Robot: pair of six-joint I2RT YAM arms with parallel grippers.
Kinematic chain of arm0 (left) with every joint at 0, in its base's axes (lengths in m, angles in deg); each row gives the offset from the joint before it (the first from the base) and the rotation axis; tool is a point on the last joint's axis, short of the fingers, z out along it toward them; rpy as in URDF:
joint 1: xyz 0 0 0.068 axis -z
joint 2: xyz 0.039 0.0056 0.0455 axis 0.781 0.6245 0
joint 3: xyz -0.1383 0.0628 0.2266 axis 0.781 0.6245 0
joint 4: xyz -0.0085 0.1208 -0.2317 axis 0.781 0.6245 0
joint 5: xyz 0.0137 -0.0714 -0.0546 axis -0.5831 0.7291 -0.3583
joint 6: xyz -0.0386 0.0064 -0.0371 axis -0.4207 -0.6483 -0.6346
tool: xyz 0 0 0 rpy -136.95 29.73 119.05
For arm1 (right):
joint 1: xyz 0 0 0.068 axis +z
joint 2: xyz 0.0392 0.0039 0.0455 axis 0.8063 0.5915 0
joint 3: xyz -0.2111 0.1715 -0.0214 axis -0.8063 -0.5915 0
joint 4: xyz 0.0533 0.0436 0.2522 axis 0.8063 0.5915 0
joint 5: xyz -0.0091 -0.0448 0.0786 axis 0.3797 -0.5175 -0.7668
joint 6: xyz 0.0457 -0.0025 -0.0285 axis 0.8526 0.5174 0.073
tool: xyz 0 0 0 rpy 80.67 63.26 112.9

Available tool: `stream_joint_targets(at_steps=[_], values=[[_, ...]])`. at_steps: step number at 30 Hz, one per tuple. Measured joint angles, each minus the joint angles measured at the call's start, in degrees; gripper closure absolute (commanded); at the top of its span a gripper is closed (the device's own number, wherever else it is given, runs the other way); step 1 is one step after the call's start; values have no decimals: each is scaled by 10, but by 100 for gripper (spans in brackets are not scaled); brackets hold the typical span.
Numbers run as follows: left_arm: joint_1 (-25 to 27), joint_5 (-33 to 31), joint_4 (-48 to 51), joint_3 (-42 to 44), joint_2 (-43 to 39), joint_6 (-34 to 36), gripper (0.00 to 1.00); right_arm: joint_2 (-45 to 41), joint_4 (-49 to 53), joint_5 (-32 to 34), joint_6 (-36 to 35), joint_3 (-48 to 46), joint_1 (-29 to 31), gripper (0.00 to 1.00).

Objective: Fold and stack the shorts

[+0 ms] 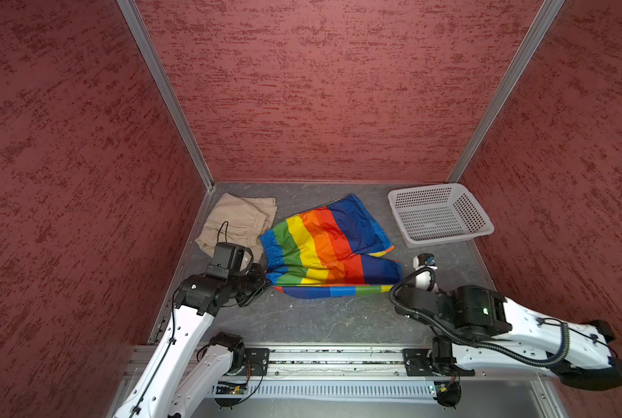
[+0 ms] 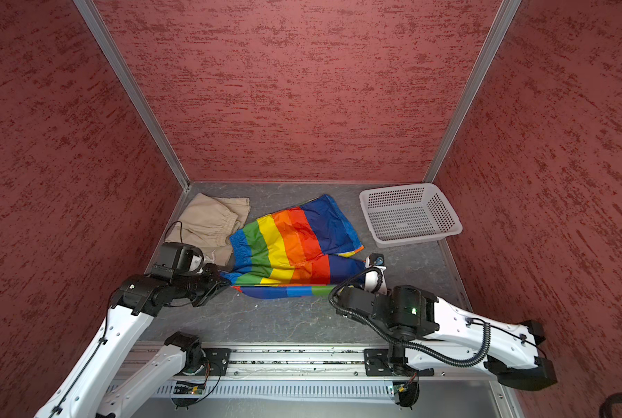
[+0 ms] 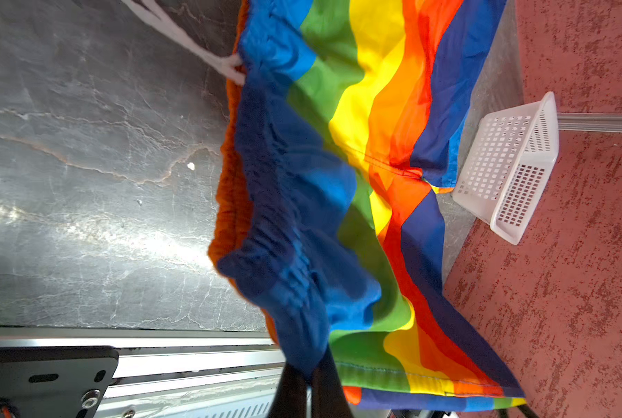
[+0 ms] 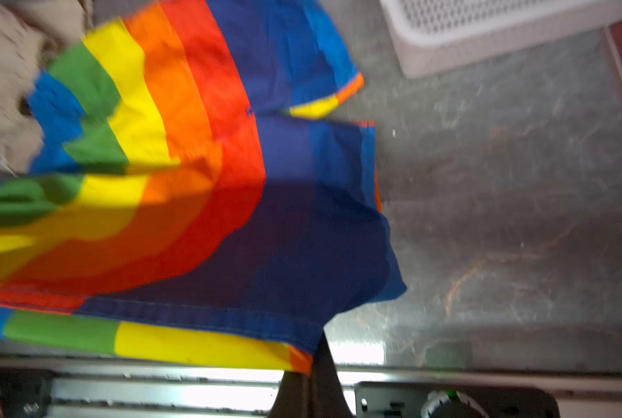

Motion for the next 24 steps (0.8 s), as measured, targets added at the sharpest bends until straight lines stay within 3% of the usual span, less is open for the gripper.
stream_joint_targets(at_steps=[4,9,16,24], values=[[4,17,-1,-30,19,0,100,-5,-60,69,-69,29,-53,100],[4,24,-18,-96,77,9,100,-15,-220,56,-245,9,-190,100],[-9,23,-43,-124,144,24,100,98,-381,-82,-415,9,-393,100],[-59,26,-54,-153,210,57,100,256,-463,-219,-494,67,-486,100]])
